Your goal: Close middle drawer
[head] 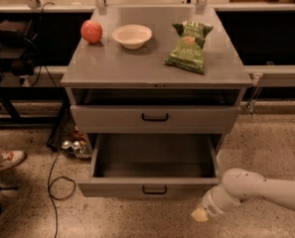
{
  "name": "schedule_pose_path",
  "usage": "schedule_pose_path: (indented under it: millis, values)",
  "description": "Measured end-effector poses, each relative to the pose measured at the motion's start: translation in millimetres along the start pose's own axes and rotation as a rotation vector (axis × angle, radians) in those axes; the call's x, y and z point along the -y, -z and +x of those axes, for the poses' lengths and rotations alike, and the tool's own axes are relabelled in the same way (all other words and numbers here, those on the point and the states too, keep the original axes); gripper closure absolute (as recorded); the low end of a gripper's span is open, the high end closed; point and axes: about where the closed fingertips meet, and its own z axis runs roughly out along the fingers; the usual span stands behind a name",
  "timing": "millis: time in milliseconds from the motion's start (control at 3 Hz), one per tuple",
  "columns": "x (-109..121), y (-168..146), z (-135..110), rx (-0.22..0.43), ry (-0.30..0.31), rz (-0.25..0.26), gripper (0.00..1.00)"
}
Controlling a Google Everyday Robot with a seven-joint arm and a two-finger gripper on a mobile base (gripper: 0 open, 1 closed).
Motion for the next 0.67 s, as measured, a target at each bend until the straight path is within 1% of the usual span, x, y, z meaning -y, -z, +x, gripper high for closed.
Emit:
schedule_pose_path:
  millis: [333,667]
  values:
    - [21.2,-15.1,-48.4,0.096,0.054,0.023,1.00]
    - [31.3,-21.2,-84.2,0.173,0.102,0.036,1.00]
